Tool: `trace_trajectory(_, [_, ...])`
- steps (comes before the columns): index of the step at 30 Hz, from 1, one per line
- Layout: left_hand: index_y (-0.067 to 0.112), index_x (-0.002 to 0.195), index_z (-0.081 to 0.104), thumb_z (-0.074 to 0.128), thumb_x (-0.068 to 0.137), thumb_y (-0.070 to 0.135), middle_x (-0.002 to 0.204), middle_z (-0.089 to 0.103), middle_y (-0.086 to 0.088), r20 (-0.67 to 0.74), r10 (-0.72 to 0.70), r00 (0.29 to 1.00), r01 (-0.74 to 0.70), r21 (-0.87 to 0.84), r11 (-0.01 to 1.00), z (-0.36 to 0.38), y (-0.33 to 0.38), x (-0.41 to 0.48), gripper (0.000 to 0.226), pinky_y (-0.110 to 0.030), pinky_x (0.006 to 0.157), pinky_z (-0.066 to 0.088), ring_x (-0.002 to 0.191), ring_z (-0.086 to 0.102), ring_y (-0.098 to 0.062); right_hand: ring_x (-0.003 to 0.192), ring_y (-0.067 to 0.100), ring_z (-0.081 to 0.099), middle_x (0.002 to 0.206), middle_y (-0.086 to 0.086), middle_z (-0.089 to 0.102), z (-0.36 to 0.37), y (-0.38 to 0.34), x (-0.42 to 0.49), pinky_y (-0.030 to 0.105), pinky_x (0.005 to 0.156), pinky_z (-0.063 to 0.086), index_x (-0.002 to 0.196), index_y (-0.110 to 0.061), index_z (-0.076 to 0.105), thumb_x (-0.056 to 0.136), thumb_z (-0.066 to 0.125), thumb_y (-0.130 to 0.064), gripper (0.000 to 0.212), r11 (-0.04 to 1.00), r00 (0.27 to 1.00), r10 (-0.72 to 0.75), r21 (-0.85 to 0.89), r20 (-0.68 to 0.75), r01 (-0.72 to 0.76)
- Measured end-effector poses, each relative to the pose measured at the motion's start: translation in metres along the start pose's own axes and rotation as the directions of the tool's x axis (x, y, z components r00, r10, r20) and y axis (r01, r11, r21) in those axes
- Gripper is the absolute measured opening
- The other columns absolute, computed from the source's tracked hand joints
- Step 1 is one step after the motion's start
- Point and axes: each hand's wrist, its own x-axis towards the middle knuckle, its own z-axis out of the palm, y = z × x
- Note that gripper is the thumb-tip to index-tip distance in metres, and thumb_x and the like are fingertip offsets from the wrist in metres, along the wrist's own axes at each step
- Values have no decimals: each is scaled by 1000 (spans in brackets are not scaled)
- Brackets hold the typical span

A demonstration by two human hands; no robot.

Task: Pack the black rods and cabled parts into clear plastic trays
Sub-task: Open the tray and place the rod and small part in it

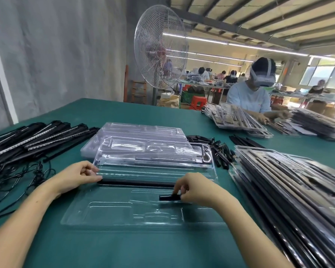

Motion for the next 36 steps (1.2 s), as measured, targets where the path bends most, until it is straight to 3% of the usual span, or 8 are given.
trace_trajectory(5, [18,93,66,81,57,41,74,65,1,-35,6,999,-6,1,1000,4,2,-2,45,-22,62,42,57,55,-3,64,6,48,74,-8,52,7,2,0,16,52,38,95,-17,67,80,51,-2,27,999,997,7,-38,-81,-11])
trace_trajectory(8, [17,93,66,82,66,32,74,65,1,-56,1,998,0,12,1000,5,3,-1,35,-21,61,41,58,55,-5,72,17,58,81,2,60,6,4,2,24,60,47,85,-16,52,79,57,-1,17,961,950,57,274,-307,31])
trace_trajectory(11, [17,92,66,82,64,35,78,66,-2,-54,-3,999,4,18,1000,5,4,-2,37,-23,62,42,64,57,-10,72,29,69,86,17,59,3,4,1,30,59,57,88,-12,45,78,59,9,27,633,942,152,762,-299,140])
trace_trajectory(13, [17,92,66,81,59,39,78,66,-3,-49,-5,999,5,9,1000,5,5,-4,43,-25,63,42,66,57,-11,66,29,70,84,18,59,6,8,-2,31,58,57,95,-14,47,77,60,14,36,556,962,135,822,-239,126])
trace_trajectory(18, [18,91,66,78,50,48,76,65,-1,-44,-3,999,3,9,1000,4,6,-5,53,-26,65,42,66,57,-11,61,19,65,77,14,63,13,20,-6,25,55,55,88,-7,57,74,67,11,25,673,989,126,739,-72,-32])
trace_trajectory(23, [20,91,66,78,46,54,75,68,0,-48,-4,999,5,19,1000,3,3,-4,57,-26,68,45,63,59,-8,66,-6,53,87,-14,60,4,28,-8,9,59,41,91,-27,67,74,75,-20,20,946,983,147,305,-108,-108])
trace_trajectory(30, [22,92,68,77,49,55,84,69,-3,-51,4,999,-3,16,1000,4,6,-6,55,-29,75,45,78,62,-16,65,-1,53,81,-10,60,-8,35,-16,9,59,42,92,-23,68,79,71,-14,16,965,978,150,236,-146,-113])
trace_trajectory(36, [20,97,65,79,71,36,88,68,0,-85,0,996,12,137,991,17,21,-2,33,-25,72,44,84,63,-13,55,4,53,64,-6,59,-8,42,-17,16,55,44,76,-22,67,79,70,-13,10,973,983,184,146,-19,-179])
